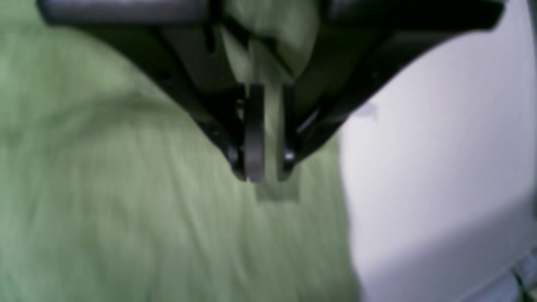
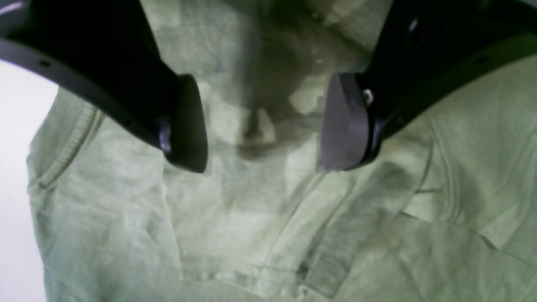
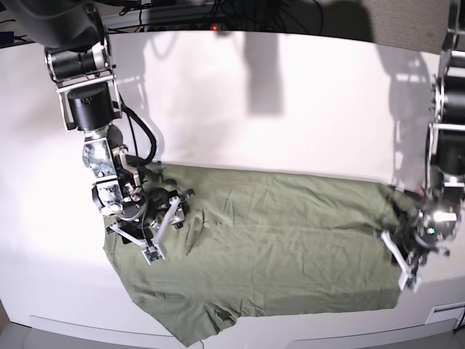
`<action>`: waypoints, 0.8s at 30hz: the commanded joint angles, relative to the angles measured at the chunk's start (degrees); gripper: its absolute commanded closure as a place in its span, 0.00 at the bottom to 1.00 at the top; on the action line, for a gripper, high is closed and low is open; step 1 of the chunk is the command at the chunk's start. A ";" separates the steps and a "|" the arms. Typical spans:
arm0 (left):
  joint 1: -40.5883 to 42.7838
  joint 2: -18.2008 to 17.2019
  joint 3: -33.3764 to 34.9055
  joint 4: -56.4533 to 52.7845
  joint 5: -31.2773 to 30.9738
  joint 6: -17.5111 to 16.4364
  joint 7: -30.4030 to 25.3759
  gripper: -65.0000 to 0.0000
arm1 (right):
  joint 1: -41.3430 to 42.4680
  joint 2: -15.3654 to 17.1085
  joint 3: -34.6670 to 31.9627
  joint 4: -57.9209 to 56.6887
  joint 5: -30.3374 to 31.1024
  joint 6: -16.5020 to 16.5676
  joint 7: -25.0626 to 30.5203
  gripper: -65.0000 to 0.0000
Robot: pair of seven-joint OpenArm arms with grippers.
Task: Fold the T-shirt properly
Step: 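Regrasp the folded shirt fabric with both grippers, then drag the gripped shirt back across the table with both grippers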
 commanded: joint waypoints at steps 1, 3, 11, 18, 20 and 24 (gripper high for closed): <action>-2.84 -0.72 -0.31 0.83 -0.26 0.20 -0.98 0.92 | 1.77 0.37 0.28 1.07 0.42 -0.26 1.01 0.36; -4.92 -0.61 -0.31 0.83 -0.85 0.22 -0.26 0.92 | 1.79 0.35 0.28 1.07 0.42 -0.26 1.07 0.36; -7.39 -1.92 -0.33 3.28 -19.17 0.17 15.93 0.92 | 2.05 0.70 1.36 4.79 3.93 -0.24 2.21 0.36; 1.66 -1.99 -0.31 10.21 -22.60 -0.02 14.47 0.92 | 1.77 0.66 6.64 9.53 7.26 -0.02 -3.02 0.36; 4.83 -1.86 -0.31 10.34 -21.88 -0.02 9.35 0.92 | 0.66 0.63 8.33 9.51 7.26 -0.02 -3.58 0.36; 9.92 -1.57 -0.33 10.36 -13.86 0.02 2.89 0.92 | -2.91 0.68 10.62 9.51 7.13 -0.02 -2.91 0.36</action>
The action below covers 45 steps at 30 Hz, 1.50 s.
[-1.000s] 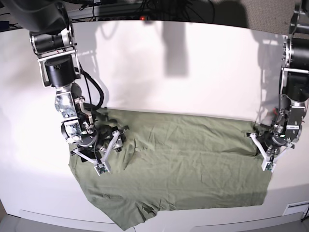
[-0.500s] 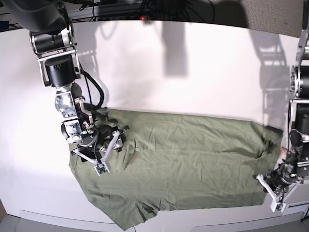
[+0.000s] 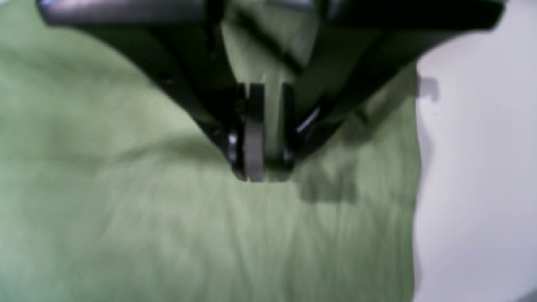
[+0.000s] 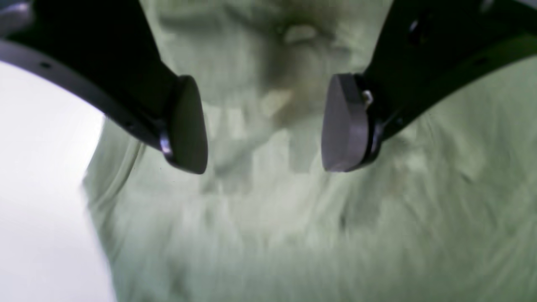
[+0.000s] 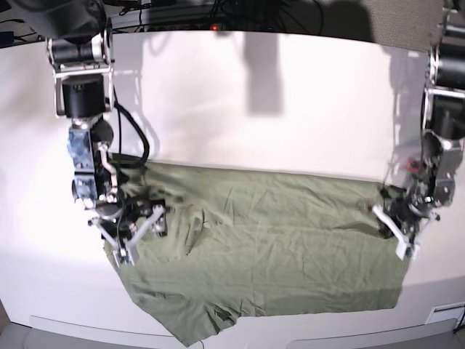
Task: Fold the T-shirt properly
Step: 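Drag the gripped shirt back across the table with both grippers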
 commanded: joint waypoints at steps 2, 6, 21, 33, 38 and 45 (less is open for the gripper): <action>-0.55 -0.72 -0.28 0.94 0.61 0.04 -0.94 0.92 | -0.37 0.35 0.63 0.96 -1.57 -0.02 2.03 0.36; 1.51 -0.63 -0.28 0.94 0.59 0.04 0.39 0.92 | -4.50 0.31 0.63 0.96 -2.86 -0.02 3.30 0.36; 14.53 -0.74 -0.35 7.67 0.59 0.04 9.38 0.92 | -12.00 0.79 0.63 1.36 -2.84 3.21 2.84 0.36; 27.43 -0.74 -0.35 22.64 0.61 0.07 18.88 0.92 | -24.65 7.04 0.63 14.19 -2.19 3.32 0.00 0.36; 33.03 -0.92 -1.57 23.45 0.61 0.04 19.71 0.92 | -29.09 8.66 0.68 16.70 -2.23 3.30 -0.15 0.36; 43.91 -0.85 -10.01 28.26 -1.27 0.04 19.69 0.92 | -33.29 8.94 0.68 18.53 -2.25 3.28 -0.15 0.36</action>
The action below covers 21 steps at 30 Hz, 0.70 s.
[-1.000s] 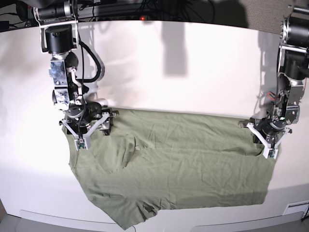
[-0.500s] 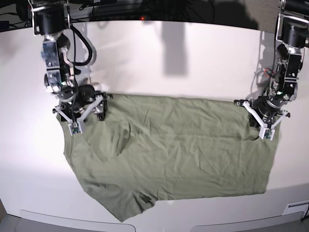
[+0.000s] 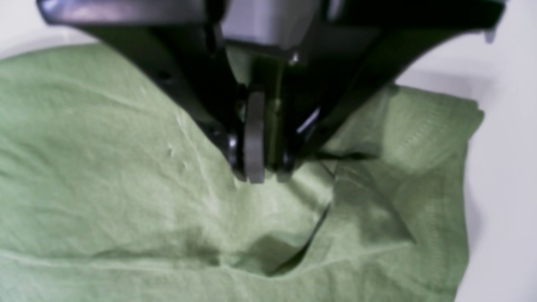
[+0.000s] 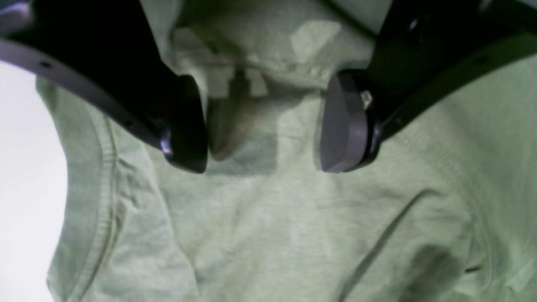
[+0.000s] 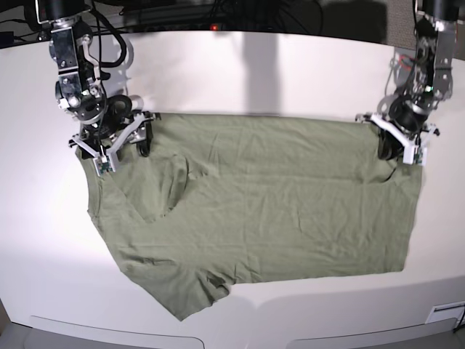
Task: Fold the T-shirt properly
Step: 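Drag the gripped shirt back across the table with both grippers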
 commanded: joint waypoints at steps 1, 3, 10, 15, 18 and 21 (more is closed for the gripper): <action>4.98 0.04 -0.15 -0.81 3.28 0.76 21.94 0.92 | -1.42 0.68 -0.17 -0.28 -2.38 0.33 -5.25 0.36; 8.26 0.37 -2.19 2.84 2.89 0.74 21.88 0.92 | -2.45 0.66 -0.17 -0.02 -2.36 0.33 -5.22 0.36; 14.67 1.90 -5.53 11.80 2.93 0.74 21.70 0.92 | -8.50 0.68 -0.17 3.76 -2.43 0.31 -5.53 0.36; 17.20 3.41 -5.51 13.57 2.91 0.76 22.40 0.92 | -13.60 0.66 -0.15 7.63 -2.58 0.13 -5.95 0.36; 18.86 4.96 -5.53 13.60 2.93 0.74 22.82 0.92 | -15.91 0.66 -0.13 7.98 -2.60 -1.05 -6.38 0.36; 20.28 6.23 -5.51 13.60 2.91 0.70 22.86 0.92 | -18.03 0.66 -0.09 7.98 -3.10 -1.75 -6.62 0.36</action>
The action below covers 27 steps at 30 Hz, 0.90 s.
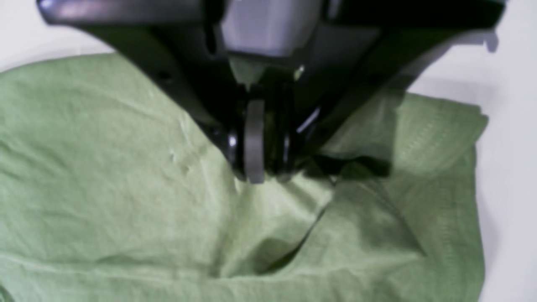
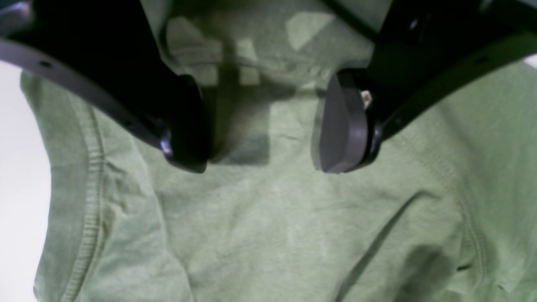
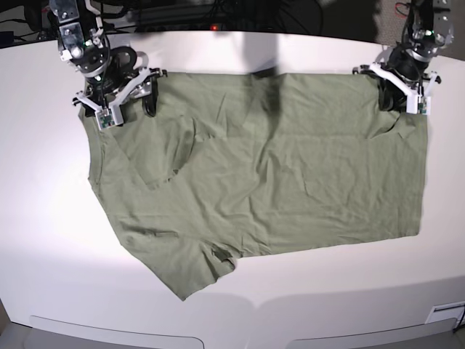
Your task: Fold the T-shirt properly
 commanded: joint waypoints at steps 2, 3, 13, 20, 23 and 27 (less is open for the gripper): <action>3.93 1.18 1.25 -2.47 2.71 -0.76 16.63 0.92 | -3.41 0.48 -0.31 -1.40 -5.86 0.37 -10.80 0.36; 4.31 1.18 1.25 -2.47 2.69 -0.74 16.61 0.92 | -4.13 0.48 -0.11 -1.40 -6.71 0.11 -10.82 0.36; 7.89 1.29 1.22 -2.47 2.71 -0.76 16.81 0.92 | -7.80 0.48 6.10 -1.38 -6.71 -0.81 -10.80 0.36; 7.87 1.29 1.22 -2.47 2.73 -0.74 16.85 0.92 | -9.75 0.66 8.81 -1.38 -6.75 -0.11 -11.78 0.36; 7.93 1.31 1.22 -2.47 2.71 -0.74 18.21 0.92 | -10.69 0.66 9.73 -1.38 -6.73 -0.11 -11.78 0.36; 8.41 1.29 1.22 -2.43 2.71 -0.76 18.32 0.92 | -11.63 0.66 11.23 -1.38 -6.75 -0.09 -11.63 0.36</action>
